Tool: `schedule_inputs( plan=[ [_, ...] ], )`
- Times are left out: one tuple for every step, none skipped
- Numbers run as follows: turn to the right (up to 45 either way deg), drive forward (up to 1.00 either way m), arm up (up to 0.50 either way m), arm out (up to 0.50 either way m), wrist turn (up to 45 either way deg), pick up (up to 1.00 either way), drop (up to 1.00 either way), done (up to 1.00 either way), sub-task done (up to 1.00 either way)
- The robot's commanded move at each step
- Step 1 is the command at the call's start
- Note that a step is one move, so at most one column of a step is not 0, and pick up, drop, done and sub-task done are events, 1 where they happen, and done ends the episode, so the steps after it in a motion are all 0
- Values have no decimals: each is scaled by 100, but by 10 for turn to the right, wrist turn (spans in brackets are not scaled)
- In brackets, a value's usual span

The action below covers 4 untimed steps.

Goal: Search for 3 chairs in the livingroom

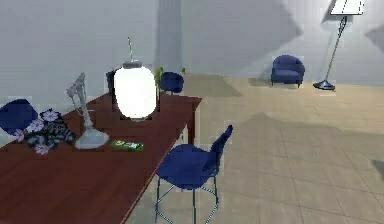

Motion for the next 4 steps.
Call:
schedule_inputs(
  plan=[
    [0,0,0,0,0,0,0,0,100],
    [450,0,0,0,0,0,0,0,0],
    [30,0,0,0,0,0,0,0,0],
    [0,45,0,0,0,0,0,0,0]
  ],
)
